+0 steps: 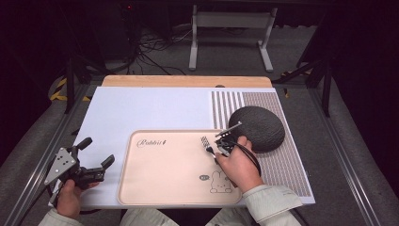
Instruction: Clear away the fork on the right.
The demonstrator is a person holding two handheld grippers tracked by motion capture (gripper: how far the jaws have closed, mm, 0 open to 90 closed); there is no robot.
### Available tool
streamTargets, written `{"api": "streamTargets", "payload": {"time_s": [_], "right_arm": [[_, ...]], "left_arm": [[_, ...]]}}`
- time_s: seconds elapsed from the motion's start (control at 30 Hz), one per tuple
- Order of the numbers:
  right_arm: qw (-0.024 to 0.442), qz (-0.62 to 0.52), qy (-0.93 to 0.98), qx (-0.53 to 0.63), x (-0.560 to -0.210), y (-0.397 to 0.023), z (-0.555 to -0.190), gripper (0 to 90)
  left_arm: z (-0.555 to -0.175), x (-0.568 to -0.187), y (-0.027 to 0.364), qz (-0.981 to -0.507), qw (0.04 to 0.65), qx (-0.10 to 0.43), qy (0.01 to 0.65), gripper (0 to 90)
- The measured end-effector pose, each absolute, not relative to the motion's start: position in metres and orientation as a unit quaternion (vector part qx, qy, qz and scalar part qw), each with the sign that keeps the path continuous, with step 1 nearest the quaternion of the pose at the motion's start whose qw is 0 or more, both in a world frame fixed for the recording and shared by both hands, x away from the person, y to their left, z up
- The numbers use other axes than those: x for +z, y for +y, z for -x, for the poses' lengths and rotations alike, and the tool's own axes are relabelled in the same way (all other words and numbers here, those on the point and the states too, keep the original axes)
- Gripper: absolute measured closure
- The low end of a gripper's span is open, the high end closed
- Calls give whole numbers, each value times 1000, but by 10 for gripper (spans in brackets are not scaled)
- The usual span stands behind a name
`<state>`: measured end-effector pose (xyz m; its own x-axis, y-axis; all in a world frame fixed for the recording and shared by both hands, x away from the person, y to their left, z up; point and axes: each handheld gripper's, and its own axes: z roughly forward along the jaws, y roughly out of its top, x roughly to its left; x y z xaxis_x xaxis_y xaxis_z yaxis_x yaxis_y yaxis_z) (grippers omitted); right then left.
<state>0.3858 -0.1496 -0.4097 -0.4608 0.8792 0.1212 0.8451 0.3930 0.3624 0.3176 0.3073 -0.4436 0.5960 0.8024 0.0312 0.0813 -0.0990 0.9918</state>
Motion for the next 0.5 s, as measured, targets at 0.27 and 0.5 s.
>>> {"api": "streamTargets", "payload": {"time_s": [0.27,0.5], "right_arm": [[41,-518,834,183,-414,-149,-388,791],[39,-522,834,177,-417,-149,-389,775]], "left_arm": [[-318,-444,307,-675,586,307,327,0],[-318,-444,307,-675,586,307,327,0]]}}
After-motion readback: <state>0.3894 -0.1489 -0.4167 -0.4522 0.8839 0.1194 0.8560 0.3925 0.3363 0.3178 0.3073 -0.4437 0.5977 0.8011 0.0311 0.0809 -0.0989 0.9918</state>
